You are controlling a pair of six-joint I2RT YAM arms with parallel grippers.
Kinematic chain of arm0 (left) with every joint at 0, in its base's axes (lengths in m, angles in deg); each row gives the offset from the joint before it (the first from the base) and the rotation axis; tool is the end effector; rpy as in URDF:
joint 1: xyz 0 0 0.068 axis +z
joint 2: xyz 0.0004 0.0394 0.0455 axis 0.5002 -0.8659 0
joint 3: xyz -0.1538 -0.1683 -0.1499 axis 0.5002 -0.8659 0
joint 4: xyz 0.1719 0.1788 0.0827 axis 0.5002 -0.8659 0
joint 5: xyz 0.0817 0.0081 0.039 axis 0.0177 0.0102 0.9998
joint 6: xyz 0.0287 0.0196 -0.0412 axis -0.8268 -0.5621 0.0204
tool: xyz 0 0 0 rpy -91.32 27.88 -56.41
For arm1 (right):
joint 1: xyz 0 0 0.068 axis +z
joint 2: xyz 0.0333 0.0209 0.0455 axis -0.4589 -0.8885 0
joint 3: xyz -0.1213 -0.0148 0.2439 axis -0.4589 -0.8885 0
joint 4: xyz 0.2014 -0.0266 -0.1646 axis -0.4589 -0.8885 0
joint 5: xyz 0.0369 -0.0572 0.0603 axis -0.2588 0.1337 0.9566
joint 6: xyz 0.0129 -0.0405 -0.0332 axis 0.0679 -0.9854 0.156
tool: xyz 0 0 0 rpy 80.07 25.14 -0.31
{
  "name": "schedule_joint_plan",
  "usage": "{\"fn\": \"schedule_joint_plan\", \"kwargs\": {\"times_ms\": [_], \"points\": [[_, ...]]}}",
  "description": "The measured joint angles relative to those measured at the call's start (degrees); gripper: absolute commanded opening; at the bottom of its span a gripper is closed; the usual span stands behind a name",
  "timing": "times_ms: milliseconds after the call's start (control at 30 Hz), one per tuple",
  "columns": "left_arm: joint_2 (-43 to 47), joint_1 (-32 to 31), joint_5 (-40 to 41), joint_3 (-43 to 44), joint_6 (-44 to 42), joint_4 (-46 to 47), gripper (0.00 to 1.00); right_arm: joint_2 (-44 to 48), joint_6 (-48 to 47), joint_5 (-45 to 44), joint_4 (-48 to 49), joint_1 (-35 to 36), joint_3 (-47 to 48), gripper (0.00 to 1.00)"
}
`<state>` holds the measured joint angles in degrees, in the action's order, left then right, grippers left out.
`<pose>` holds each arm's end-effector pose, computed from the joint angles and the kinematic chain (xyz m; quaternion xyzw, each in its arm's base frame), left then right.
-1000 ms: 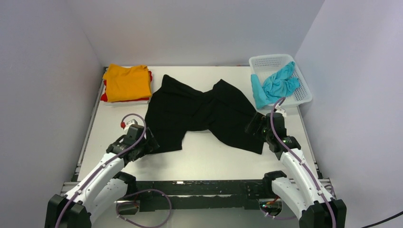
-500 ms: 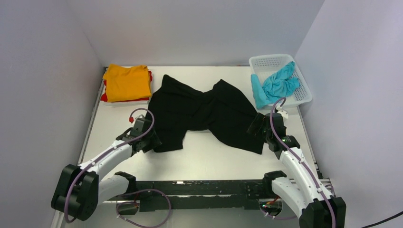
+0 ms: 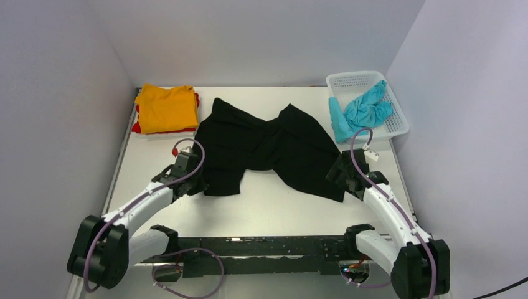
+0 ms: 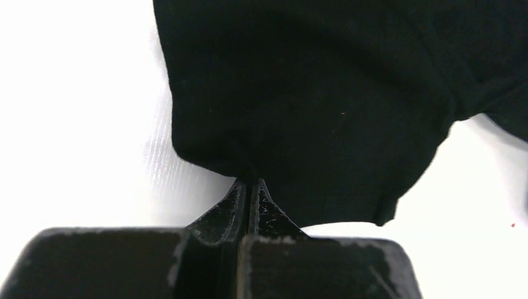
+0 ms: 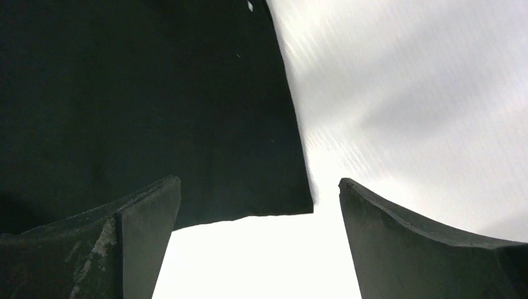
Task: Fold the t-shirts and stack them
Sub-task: Flatten out the tshirt
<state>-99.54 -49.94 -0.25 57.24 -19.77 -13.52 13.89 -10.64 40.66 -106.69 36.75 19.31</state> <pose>0.1887 -0.0657 0.1617 -0.1965 0.9379 -0.1188 0.2600 0.1724 0.0181 0.2028 0.2864 0.9039 -0.0106 0.3175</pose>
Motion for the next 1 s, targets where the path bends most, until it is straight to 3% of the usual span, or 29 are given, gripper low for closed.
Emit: {"fn": "schedule_joint_plan", "kwargs": {"times_ms": [100,133,433,700,1000], "points": [[4.57,0.0,1.77,0.0,-0.15,-1.36,0.0,-3.02,1.88,0.11,-1.97,-0.02,0.13,0.99],[6.23,0.0,2.32,0.0,-0.15,-1.88,0.0,-3.98,2.47,0.31,-2.45,-0.02,0.07,0.94],[13.14,0.0,3.61,-0.2,-0.37,-3.28,0.0,-10.99,4.33,3.1,-3.1,-0.02,-1.29,0.79],[20.65,0.0,4.0,-4.11,-0.2,-1.88,0.0,-12.79,4.11,3.98,-2.93,0.02,-1.9,0.71],[21.31,0.0,4.9,-4.57,-0.33,-1.7,0.0,-16.79,3.63,4.31,-1.84,0.9,0.31,0.47]]}}
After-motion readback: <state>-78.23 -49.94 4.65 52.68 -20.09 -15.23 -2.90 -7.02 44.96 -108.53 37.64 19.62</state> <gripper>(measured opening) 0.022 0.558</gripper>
